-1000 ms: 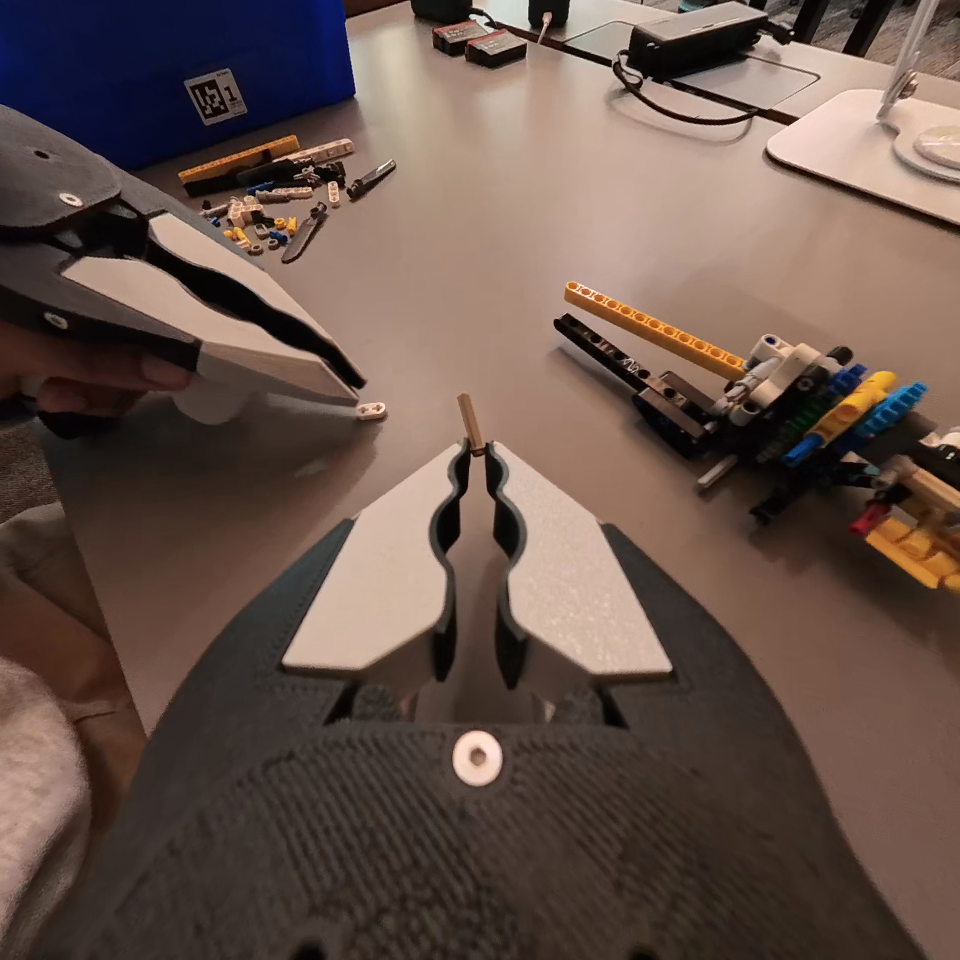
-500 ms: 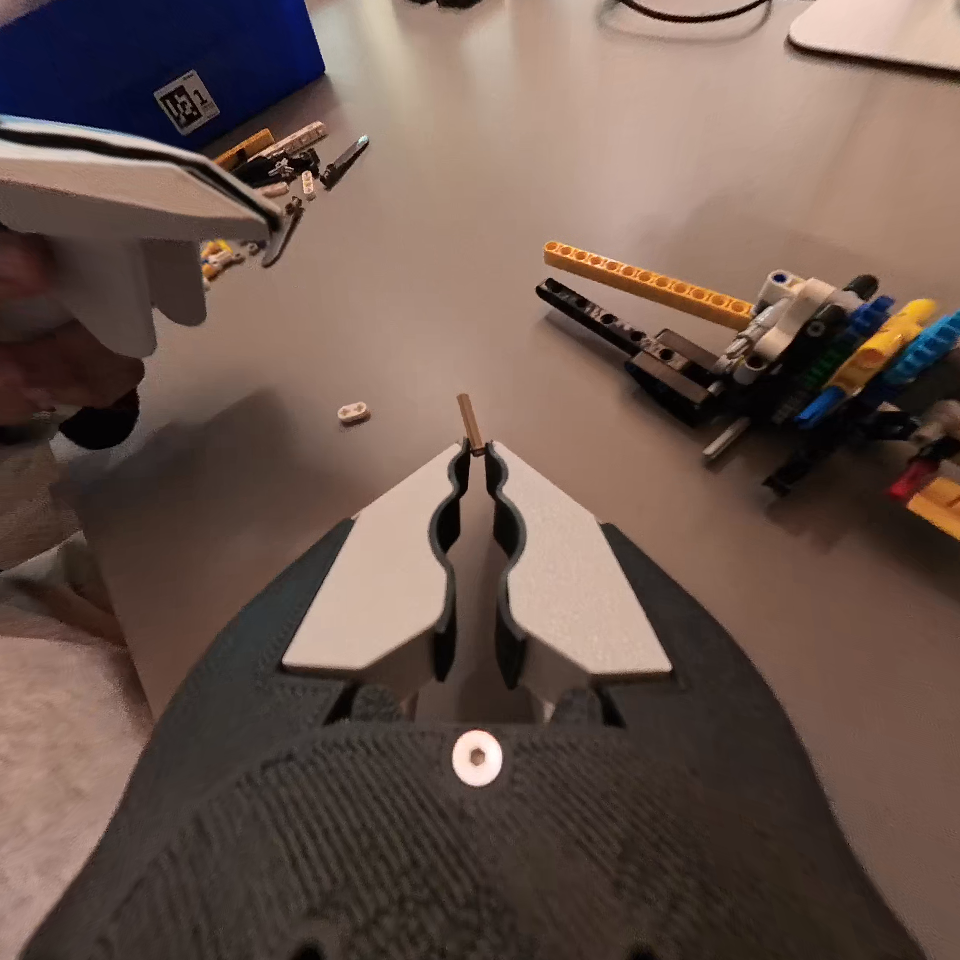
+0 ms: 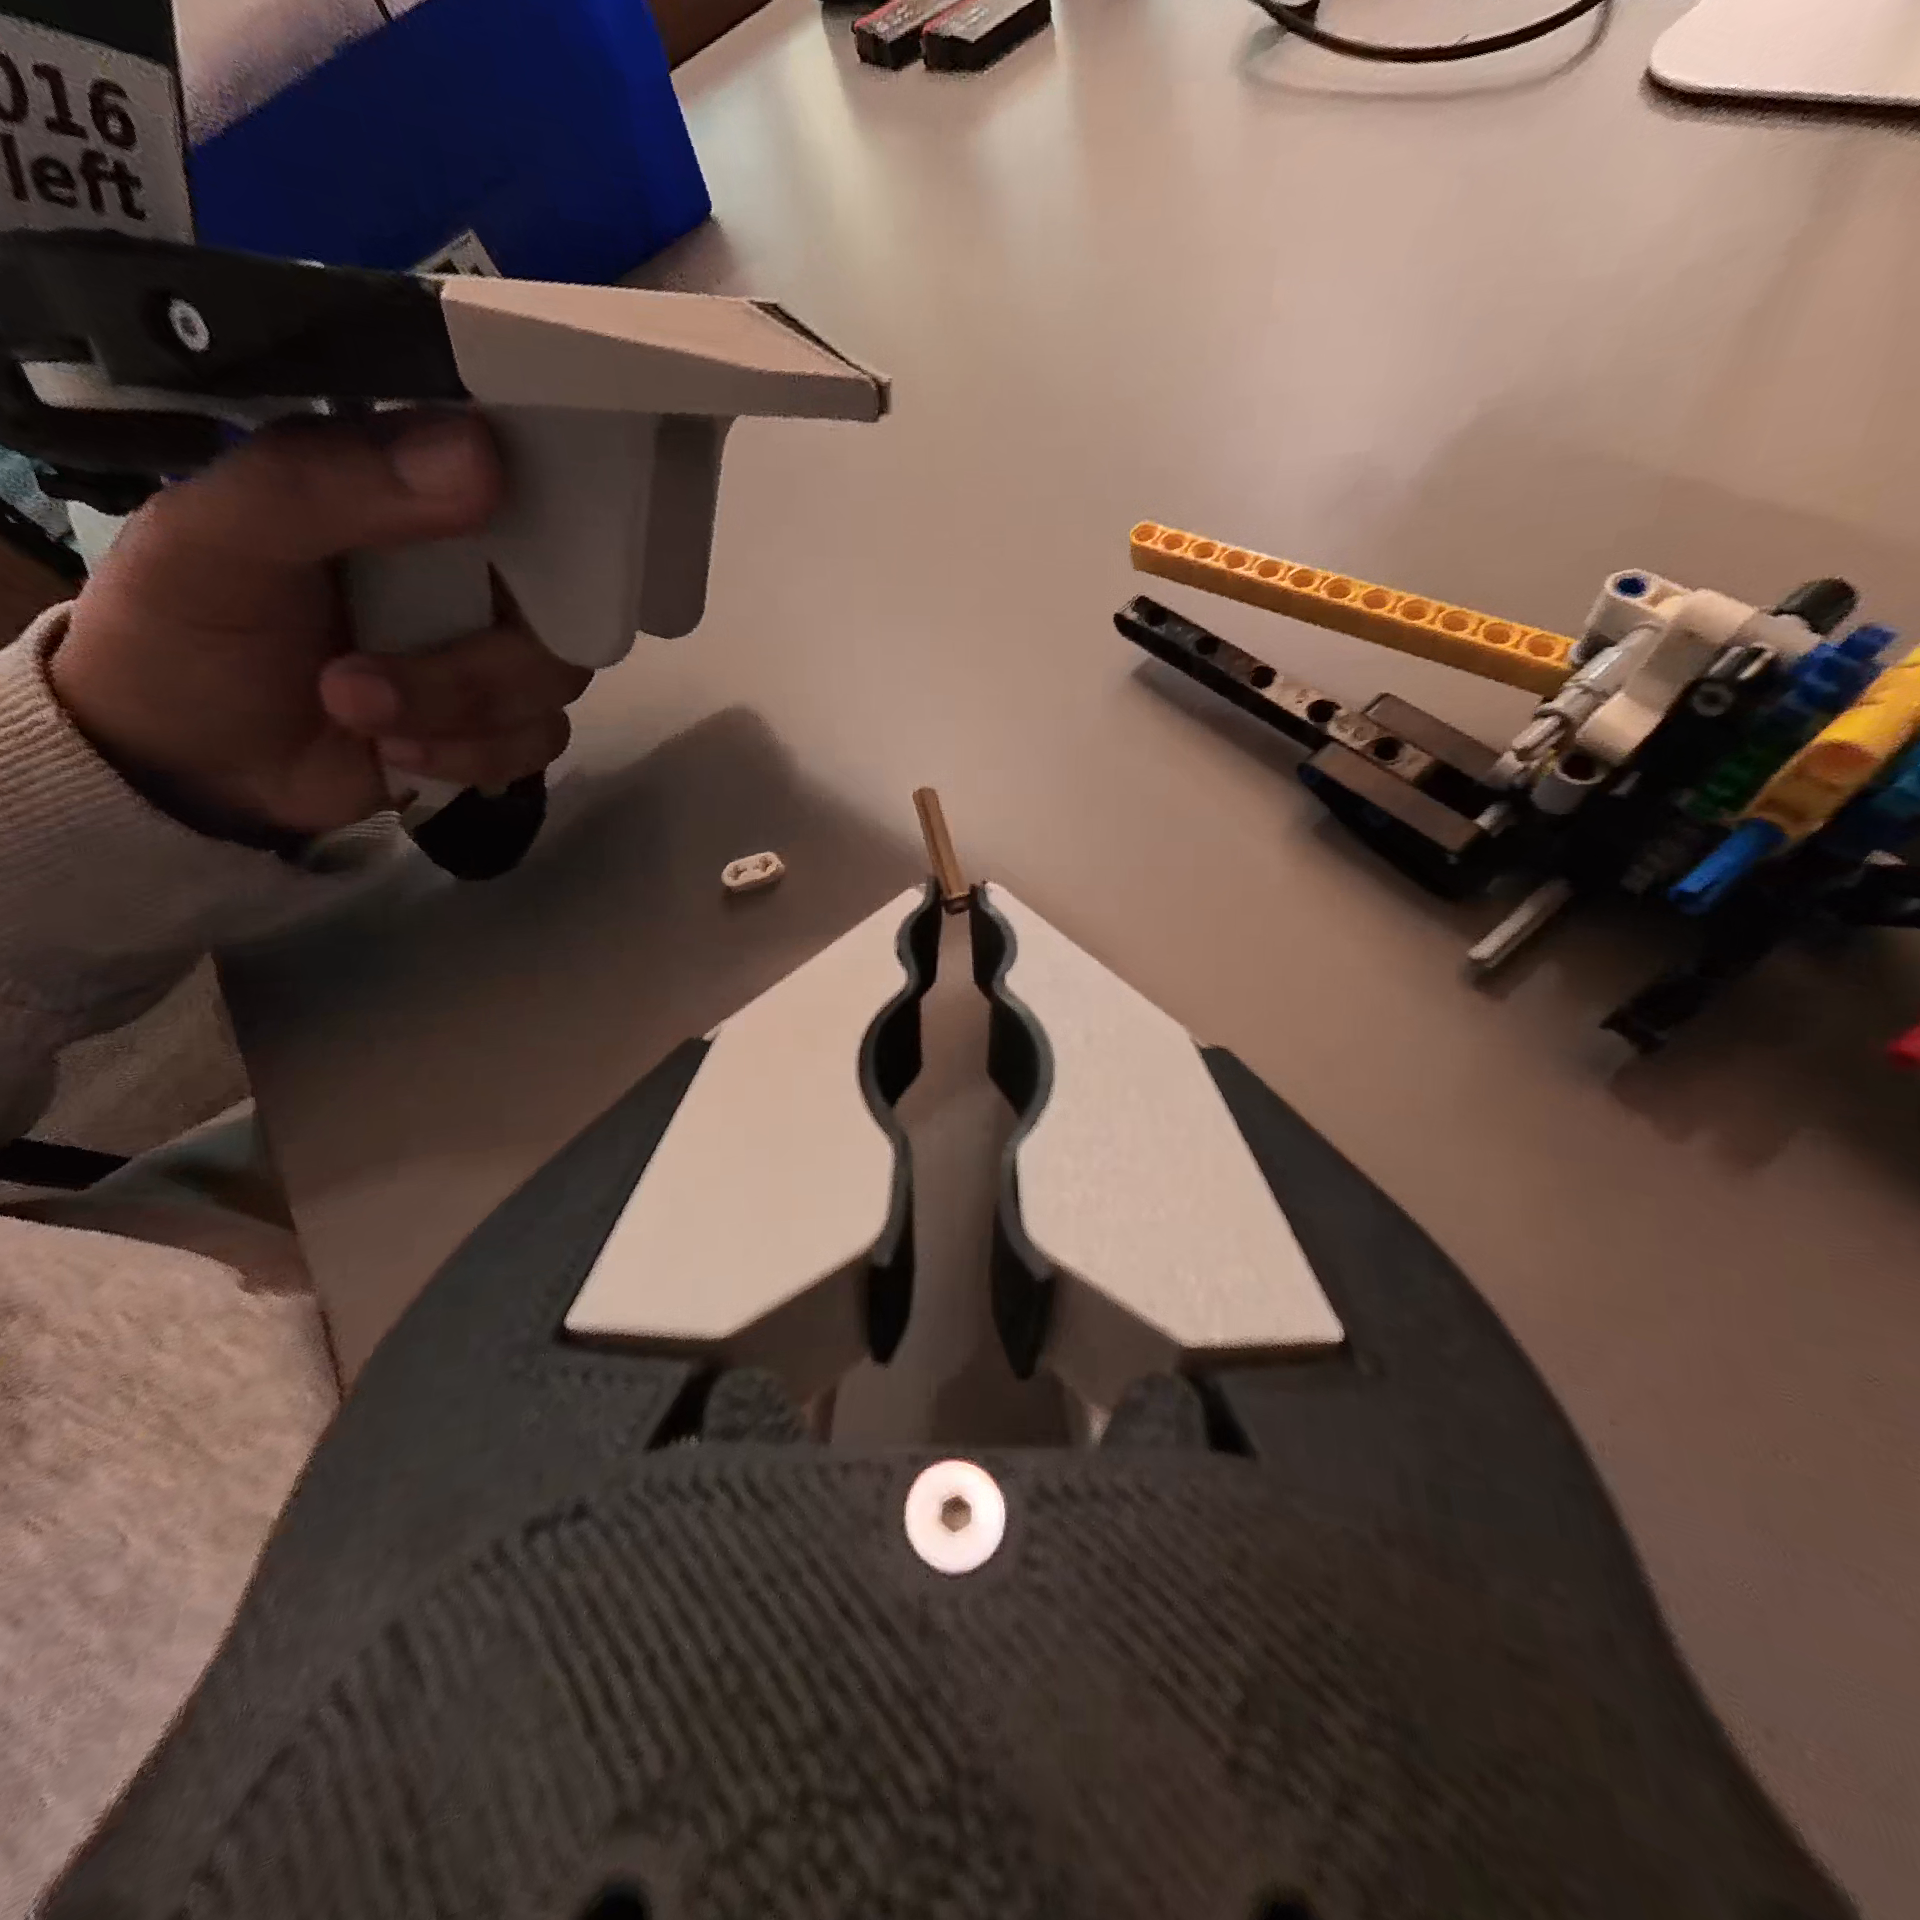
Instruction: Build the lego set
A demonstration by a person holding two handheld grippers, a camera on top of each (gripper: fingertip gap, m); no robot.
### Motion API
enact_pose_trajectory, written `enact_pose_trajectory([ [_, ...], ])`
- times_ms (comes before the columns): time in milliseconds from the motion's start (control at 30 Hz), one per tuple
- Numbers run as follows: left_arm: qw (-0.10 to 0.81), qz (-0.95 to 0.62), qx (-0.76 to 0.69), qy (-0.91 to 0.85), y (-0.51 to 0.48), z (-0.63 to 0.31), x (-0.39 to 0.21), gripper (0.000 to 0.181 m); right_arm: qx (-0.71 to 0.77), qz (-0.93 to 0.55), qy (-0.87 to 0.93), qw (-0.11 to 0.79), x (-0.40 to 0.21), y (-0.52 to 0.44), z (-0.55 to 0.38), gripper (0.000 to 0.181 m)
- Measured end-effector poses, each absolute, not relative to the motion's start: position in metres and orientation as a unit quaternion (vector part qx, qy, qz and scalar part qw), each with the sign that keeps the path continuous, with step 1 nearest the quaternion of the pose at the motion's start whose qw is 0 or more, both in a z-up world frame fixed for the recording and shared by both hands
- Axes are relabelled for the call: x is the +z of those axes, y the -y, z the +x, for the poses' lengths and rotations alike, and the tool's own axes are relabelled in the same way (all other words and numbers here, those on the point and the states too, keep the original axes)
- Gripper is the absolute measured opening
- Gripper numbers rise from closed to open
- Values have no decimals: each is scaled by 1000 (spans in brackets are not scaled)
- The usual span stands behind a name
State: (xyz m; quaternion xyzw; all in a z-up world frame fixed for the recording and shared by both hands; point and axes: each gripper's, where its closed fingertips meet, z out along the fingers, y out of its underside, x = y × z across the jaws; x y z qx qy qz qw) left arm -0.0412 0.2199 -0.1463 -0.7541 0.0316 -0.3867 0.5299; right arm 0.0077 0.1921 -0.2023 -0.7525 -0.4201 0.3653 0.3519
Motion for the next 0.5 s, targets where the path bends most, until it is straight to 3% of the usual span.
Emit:
enact_pose_trajectory([
  [33,531,-755,-384,-32,-220,-43,-147,0,371,-754,415,350,-202,-193,8,4],
  [500,531,-747,-399,-16,-220,-50,-149,0,384,-766,390,338,-203,-199,10,4],
])
